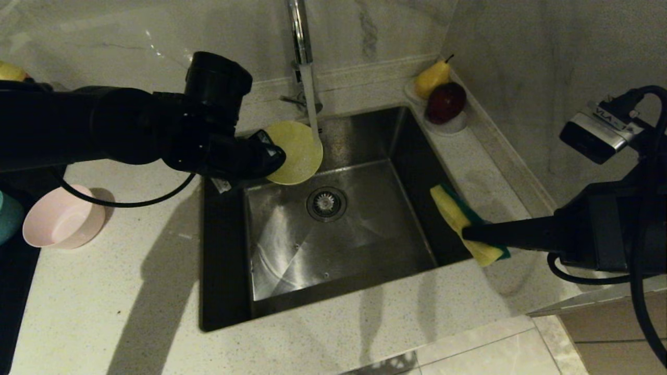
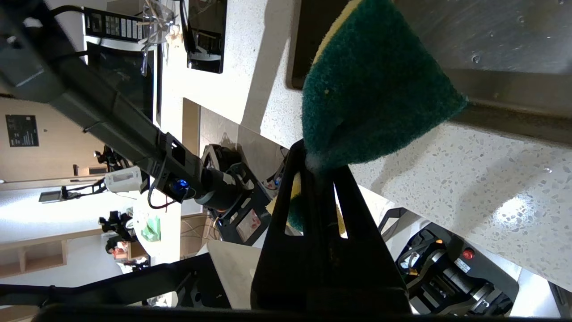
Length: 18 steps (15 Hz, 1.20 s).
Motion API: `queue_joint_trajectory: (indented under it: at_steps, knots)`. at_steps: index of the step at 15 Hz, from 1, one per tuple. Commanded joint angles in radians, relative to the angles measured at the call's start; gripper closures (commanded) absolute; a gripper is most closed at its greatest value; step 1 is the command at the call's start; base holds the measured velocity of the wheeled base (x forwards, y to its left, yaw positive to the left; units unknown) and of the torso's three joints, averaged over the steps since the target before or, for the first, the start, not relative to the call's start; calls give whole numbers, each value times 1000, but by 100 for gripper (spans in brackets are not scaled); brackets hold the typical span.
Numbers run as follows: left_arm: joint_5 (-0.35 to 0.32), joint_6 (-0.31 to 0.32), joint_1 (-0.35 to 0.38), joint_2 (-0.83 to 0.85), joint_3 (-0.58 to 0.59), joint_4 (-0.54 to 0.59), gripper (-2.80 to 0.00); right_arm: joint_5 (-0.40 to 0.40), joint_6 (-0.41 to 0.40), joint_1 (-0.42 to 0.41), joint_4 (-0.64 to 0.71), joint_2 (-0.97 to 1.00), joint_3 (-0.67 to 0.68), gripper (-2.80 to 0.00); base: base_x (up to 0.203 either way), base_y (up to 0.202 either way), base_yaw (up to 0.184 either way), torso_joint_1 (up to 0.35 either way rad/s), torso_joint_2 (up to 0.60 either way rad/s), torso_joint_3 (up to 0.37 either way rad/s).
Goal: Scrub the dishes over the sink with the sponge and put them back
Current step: Wash the bowl
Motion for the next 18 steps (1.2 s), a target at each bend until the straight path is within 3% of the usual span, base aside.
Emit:
queue_joint_trajectory:
  at_steps: [1,6,9,12,14,18]
  knots:
    - [17,72,6,-96,103,-137,0,3,3,-1,0,4,-2,0,0,0,0,0,0,0]
    - [62,371,31,-231,398,-595,0,4,4,-1,0,13,6,0,0,0,0,0,0,0]
    - [63,527,53,-299,588,-938,0,2,4,-1,-1,48,-8,0,0,0,0,0,0,0]
    - [47,657,62,-334,703,-1244,0,5,4,2,0,52,-17,0,0,0,0,0,0,0]
    - [3,696,61,-375,745,-1330,0,3,6,0,0,59,-14,0,0,0,0,0,0,0]
    - [-144,725,61,-526,841,-1354,0,3,7,-1,2,50,-3,0,0,0,0,0,0,0]
